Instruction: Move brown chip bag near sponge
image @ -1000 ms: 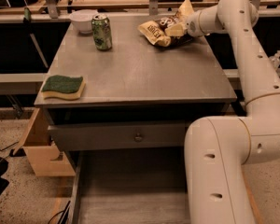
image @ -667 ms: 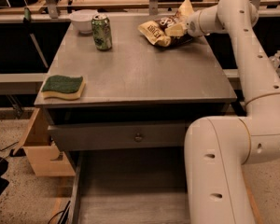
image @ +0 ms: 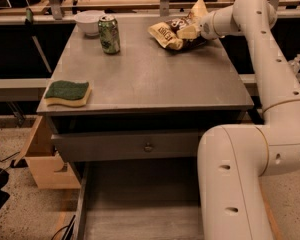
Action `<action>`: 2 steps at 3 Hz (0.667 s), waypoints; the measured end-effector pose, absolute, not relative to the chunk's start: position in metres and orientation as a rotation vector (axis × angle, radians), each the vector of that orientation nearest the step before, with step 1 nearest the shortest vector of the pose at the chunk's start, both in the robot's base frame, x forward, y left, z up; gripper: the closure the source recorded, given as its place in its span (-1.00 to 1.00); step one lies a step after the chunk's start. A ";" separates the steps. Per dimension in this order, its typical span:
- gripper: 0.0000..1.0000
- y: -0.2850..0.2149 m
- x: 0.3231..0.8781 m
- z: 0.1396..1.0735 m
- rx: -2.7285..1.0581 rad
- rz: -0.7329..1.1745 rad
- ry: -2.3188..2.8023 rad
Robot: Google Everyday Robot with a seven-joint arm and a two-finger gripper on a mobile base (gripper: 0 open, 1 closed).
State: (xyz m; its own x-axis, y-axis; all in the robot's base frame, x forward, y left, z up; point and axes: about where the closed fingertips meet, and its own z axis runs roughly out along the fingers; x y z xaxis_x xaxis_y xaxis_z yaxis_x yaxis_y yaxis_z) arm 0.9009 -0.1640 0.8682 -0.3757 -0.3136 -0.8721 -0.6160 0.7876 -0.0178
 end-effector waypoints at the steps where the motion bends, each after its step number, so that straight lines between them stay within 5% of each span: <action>1: 1.00 -0.164 0.901 0.868 -0.696 0.384 1.986; 2: 1.00 -0.164 0.901 0.869 -0.696 0.384 1.986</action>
Offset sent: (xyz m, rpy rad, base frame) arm -0.2634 0.0078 0.1742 -0.3103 -0.1502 -0.1284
